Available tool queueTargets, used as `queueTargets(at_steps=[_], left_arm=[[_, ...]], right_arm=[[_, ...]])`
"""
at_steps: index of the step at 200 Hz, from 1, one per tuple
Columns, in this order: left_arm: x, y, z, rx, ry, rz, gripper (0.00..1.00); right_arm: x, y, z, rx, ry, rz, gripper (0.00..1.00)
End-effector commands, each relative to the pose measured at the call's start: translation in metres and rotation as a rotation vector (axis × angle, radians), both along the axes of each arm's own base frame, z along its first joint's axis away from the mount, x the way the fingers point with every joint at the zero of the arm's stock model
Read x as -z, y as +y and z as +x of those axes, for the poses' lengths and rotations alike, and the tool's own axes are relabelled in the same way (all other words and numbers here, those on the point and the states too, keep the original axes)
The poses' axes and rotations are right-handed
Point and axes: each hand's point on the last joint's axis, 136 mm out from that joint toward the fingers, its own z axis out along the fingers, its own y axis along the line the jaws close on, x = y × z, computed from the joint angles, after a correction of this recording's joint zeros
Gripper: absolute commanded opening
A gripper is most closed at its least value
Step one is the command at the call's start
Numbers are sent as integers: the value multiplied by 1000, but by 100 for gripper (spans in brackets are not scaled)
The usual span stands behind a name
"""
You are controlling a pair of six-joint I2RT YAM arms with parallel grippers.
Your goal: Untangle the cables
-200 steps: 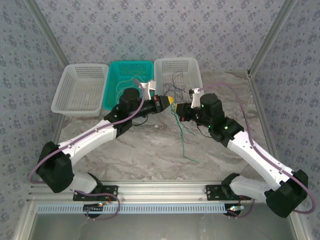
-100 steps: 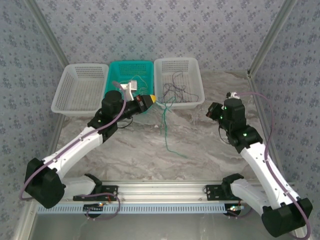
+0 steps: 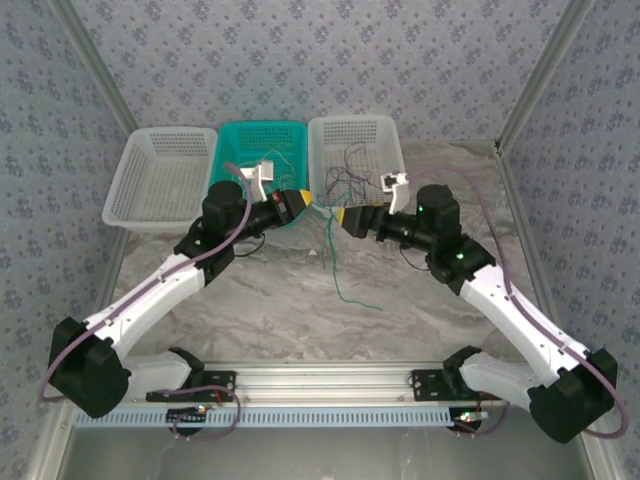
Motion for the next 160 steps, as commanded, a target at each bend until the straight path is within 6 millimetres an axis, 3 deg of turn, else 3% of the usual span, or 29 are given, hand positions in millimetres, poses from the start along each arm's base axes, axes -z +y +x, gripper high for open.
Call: queueTargets(at_steps=[1, 35, 43, 53, 64, 72, 106, 116, 136, 160], left_arm=[[-14, -4, -5, 35, -39, -26, 0], [-17, -2, -8, 30, -43, -28, 0], [-18, -1, -8, 28, -47, -28, 0], [-19, 0, -9, 27, -53, -28, 0], [-21, 0, -10, 27, -57, -27, 0], [-22, 1, -10, 28, -60, -27, 0], [-27, 0, -10, 29, -71, -33, 0], [-27, 1, -10, 28, -72, -33, 0], [-27, 2, -10, 21, -77, -26, 0], [-25, 3, -9, 13, -75, -18, 0]], right_arm=[[-26, 18, 2, -73, -130, 22, 75], [-16, 26, 26, -37, -120, 12, 31], [-14, 28, 27, -40, -121, 15, 25], [-10, 26, 31, -17, -112, 7, 26], [-5, 24, 35, 7, -106, -10, 35], [0, 20, 39, 37, -98, -25, 36], [10, 15, 46, 72, -94, -46, 18], [13, 14, 48, 81, -93, -55, 18], [19, 9, 49, 105, -60, -74, 32], [21, 0, 41, 99, -27, -60, 31]])
